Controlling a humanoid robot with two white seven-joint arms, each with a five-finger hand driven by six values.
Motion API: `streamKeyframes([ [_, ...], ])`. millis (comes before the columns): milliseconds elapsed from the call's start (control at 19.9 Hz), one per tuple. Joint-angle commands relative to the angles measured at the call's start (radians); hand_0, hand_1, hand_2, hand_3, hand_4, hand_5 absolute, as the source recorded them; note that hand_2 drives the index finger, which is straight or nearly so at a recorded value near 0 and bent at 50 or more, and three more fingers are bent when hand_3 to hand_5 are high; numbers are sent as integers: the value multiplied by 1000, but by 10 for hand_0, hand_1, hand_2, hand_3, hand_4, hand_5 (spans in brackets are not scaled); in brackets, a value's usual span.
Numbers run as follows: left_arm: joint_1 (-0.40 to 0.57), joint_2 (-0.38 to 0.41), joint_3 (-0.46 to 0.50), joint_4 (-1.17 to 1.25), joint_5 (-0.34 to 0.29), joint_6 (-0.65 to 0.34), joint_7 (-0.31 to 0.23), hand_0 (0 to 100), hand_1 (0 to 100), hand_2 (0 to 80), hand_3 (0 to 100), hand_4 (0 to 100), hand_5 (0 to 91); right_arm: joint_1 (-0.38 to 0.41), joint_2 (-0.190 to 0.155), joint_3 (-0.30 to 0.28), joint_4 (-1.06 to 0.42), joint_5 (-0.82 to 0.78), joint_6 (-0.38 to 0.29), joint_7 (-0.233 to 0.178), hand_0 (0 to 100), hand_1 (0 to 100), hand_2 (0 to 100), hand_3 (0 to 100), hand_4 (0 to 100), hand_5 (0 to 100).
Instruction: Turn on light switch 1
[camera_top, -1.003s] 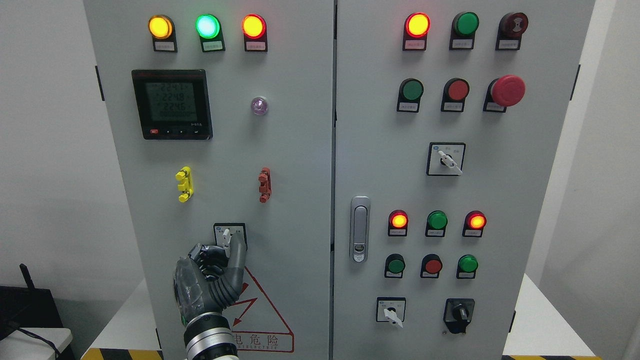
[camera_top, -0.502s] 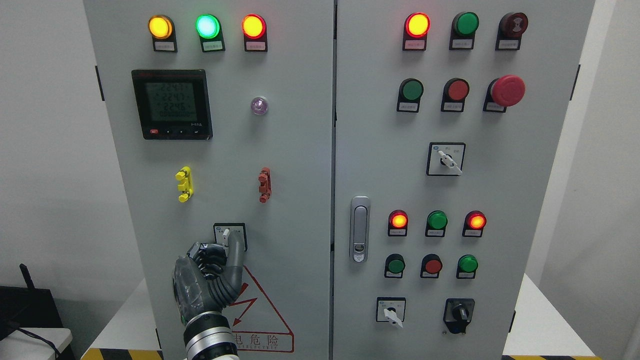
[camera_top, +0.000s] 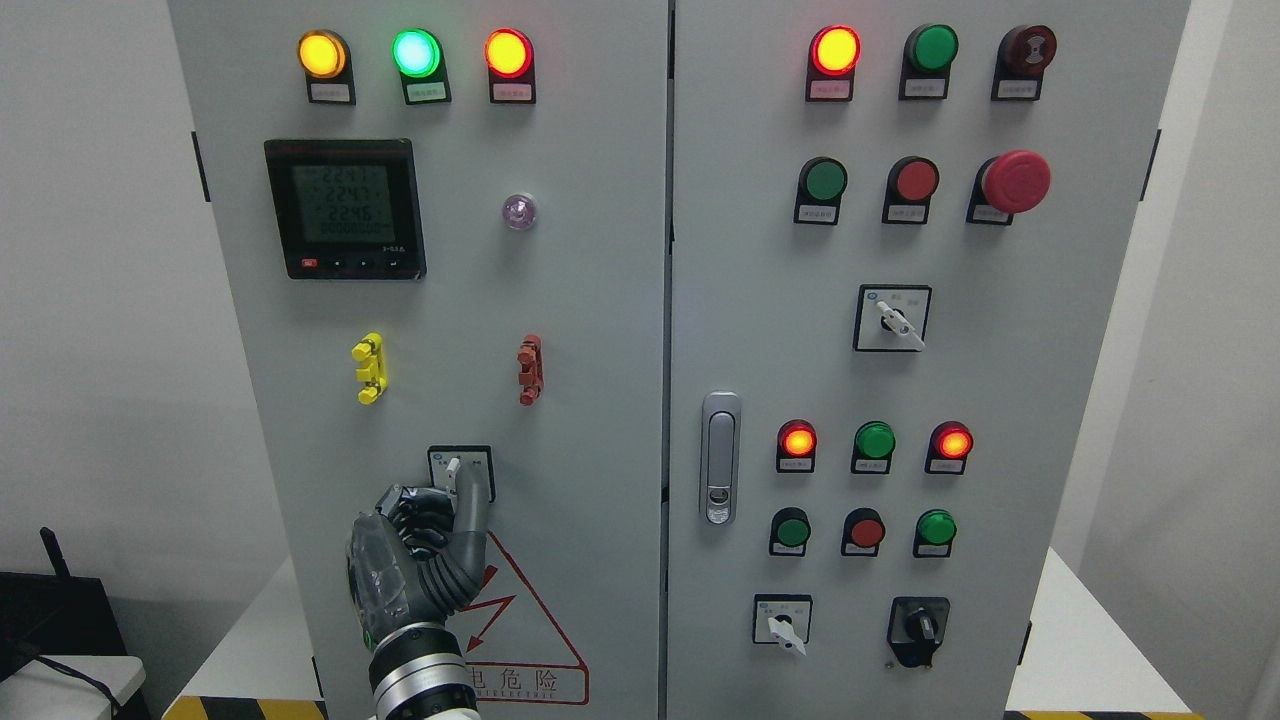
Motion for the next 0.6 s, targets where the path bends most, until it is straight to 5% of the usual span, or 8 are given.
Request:
streamKeyframes([
  [0, -3, 0, -4, 6, 2, 1, -8, 383, 390, 583, 816, 835, 719, 0, 0, 0, -1, -18, 0, -1, 120, 389, 0, 0, 0, 0],
  [552, -3, 0, -21, 6, 8, 1, -14, 488, 299, 588, 818, 837, 720, 0, 0, 0, -1, -18, 0, -1, 120, 389, 0, 0, 0, 0],
])
